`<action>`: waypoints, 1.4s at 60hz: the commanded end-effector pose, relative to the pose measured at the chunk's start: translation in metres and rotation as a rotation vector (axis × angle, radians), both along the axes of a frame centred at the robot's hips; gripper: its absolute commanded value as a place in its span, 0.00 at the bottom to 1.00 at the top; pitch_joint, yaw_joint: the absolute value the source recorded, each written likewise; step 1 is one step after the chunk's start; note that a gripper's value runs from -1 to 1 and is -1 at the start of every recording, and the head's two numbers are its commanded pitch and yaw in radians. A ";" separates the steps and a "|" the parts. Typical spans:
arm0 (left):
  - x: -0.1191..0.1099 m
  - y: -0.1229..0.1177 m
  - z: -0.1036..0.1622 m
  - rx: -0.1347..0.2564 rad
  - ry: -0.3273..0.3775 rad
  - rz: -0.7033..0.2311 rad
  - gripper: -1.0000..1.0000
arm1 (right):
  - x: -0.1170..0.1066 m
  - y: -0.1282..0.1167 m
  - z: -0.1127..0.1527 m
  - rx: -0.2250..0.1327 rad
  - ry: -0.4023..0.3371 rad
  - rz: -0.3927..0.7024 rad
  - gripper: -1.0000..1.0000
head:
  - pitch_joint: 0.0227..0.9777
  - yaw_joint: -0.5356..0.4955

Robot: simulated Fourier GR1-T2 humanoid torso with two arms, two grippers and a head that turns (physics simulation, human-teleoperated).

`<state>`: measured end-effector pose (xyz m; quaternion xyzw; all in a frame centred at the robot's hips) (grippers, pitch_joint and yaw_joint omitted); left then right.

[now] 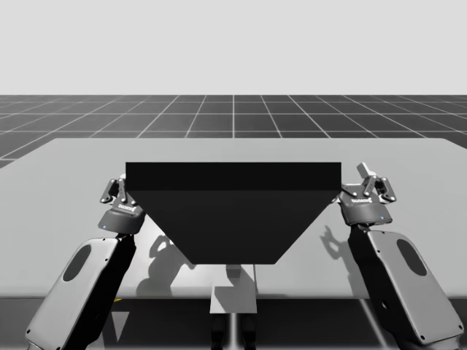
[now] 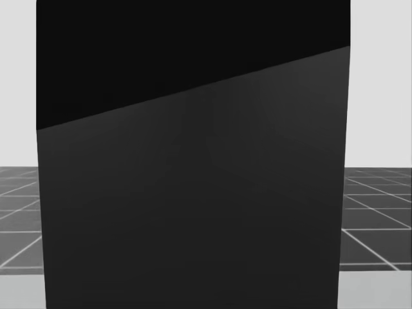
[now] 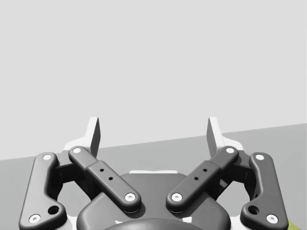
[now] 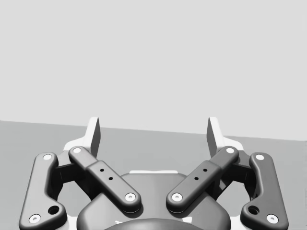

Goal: Reach around the screen and pick up the object behind it.

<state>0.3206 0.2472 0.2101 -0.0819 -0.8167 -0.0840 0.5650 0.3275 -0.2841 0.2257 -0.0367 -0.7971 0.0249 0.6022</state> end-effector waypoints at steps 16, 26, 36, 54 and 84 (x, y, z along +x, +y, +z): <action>-0.002 0.003 0.001 0.001 0.037 -0.042 0.00 | -0.005 0.003 0.001 0.014 0.078 0.095 0.00 | 0.09 0.49; -0.013 0.011 0.011 0.006 0.074 -0.103 0.00 | -0.015 0.003 0.006 0.018 0.119 0.185 0.00 | 0.10 0.50; -0.024 0.013 0.015 0.044 0.141 -0.188 0.00 | -0.026 0.001 0.008 0.019 0.181 0.253 0.00 | 0.10 0.49; -0.047 0.020 0.008 0.109 0.294 -0.407 0.00 | -0.049 -0.009 -0.014 -0.015 0.281 0.398 0.00 | 0.11 0.49; -0.066 0.046 -0.006 0.262 0.430 -0.606 0.00 | -0.081 -0.017 -0.032 -0.113 0.313 0.735 0.00 | 0.14 0.50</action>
